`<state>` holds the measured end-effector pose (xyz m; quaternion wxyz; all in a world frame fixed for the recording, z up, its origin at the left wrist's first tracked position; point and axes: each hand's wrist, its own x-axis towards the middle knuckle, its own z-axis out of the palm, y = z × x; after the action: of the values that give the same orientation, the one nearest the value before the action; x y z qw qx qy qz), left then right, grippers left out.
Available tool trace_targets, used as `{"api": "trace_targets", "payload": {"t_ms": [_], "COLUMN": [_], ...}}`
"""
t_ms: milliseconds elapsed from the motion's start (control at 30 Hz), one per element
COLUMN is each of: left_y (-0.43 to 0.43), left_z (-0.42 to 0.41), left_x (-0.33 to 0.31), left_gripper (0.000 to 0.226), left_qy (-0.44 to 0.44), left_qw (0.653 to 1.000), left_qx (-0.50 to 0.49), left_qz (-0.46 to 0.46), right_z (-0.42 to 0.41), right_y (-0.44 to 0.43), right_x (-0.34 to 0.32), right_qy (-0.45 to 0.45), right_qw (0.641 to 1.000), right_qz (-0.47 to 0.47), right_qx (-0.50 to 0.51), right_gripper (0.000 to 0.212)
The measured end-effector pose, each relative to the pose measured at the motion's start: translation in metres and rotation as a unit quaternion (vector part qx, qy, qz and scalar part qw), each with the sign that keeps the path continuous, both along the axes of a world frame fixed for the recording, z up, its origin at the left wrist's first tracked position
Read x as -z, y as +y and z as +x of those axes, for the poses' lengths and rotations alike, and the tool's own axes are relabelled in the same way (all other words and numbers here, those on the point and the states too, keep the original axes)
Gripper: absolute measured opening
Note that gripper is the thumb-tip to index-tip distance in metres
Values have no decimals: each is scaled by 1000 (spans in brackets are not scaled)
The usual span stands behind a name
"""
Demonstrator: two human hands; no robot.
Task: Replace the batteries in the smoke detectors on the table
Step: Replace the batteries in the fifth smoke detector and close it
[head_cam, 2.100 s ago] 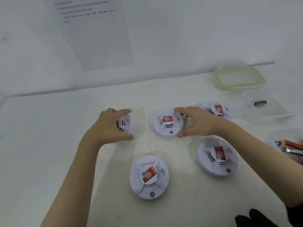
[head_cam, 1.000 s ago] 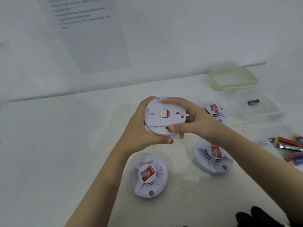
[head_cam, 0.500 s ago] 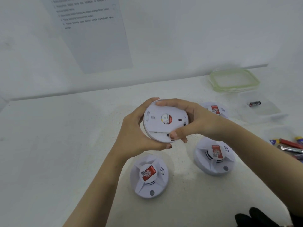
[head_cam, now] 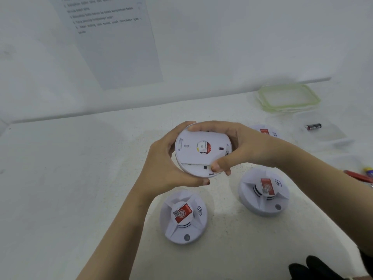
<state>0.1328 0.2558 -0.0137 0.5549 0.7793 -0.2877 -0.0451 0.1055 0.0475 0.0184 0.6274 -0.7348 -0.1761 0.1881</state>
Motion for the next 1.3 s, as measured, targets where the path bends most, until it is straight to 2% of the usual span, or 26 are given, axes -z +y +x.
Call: {"api": "trace_targets", "payload": {"t_ms": [133,200,300,367,433,600,733,1033,1300], "left_y": [-1,0,0,0,0,-1,-2,-4,-4], "left_z": [-1,0,3,5,6,6,5,2,-1], "left_x": [-9,-13,-15,-14,-12,-7,-7,-8,-3], "left_gripper": [92,91,93,94,95,99,93,82,78], "left_qy": [-15,-23,-45,-54,-58,-63,-61,-48,-34], "left_qw": [1000,999,998,997,996,996,996,998,998], "left_qx": [-19,-26,-37,-37,-33,-21,-5,14,10], "left_qz": [-1,6,29,45,58,66,58,48,46], "right_z": [3,3,3,2,3,2,3,5,9], "right_y": [2,3,2,2,3,4,6,6,7], "right_x": [-4,-5,-7,-8,-8,-13,-13,-12,-5], "right_qy": [-37,-97,-219,-278,-306,-297,-304,-245,-227], "right_qw": [999,991,935,901,885,886,890,915,913], "right_qz": [-29,-91,-259,-314,-337,-352,-339,-321,-337], "right_qx": [19,35,103,111,96,53,34,3,-17], "right_gripper": [72,73,75,74,72,71,67,66,65]}}
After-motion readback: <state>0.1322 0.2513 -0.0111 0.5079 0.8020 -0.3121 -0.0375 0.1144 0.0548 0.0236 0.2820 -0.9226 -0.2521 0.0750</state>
